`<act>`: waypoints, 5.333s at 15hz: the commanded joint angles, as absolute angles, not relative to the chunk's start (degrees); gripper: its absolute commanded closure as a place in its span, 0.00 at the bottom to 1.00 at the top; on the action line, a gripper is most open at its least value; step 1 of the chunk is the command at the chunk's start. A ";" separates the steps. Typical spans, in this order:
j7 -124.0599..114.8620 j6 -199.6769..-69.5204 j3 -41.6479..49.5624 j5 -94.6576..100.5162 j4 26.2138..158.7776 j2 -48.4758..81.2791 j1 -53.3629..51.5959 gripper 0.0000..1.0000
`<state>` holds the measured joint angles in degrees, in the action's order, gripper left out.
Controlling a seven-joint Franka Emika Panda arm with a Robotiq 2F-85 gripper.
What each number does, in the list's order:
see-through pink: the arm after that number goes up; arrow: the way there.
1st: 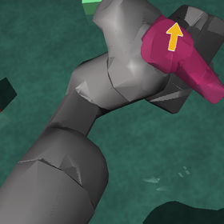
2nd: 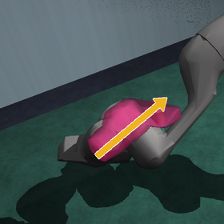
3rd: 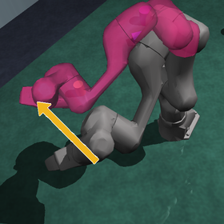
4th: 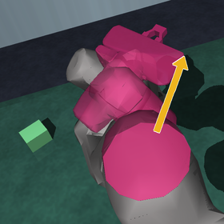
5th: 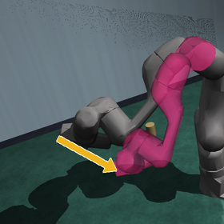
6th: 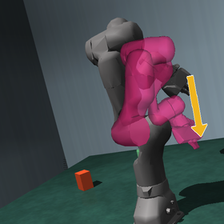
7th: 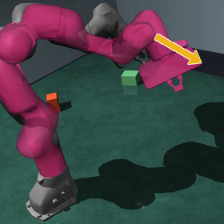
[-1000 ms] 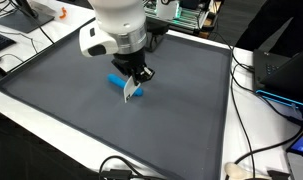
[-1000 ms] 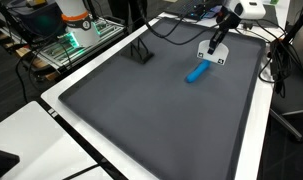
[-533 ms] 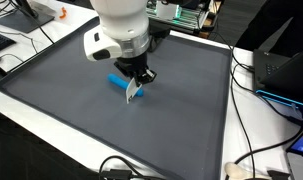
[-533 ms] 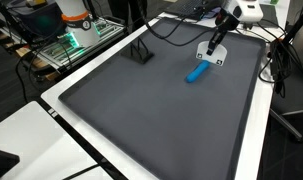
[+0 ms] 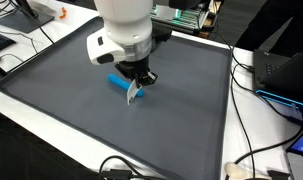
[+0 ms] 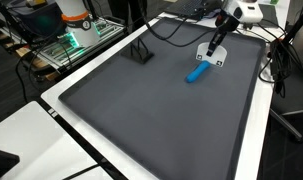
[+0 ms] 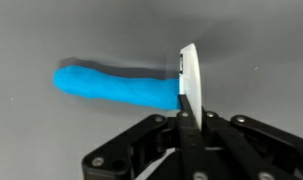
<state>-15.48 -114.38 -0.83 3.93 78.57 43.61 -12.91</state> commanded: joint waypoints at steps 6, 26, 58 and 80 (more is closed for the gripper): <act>-16.28 -112.30 -0.01 6.16 76.65 46.32 -14.15 0.99; -15.75 -111.47 -1.16 3.31 84.46 40.93 -12.46 0.99; -15.15 -111.68 -0.52 4.99 84.58 35.18 -12.30 0.99; -8.81 -110.53 -1.11 4.49 84.73 37.68 -9.45 0.99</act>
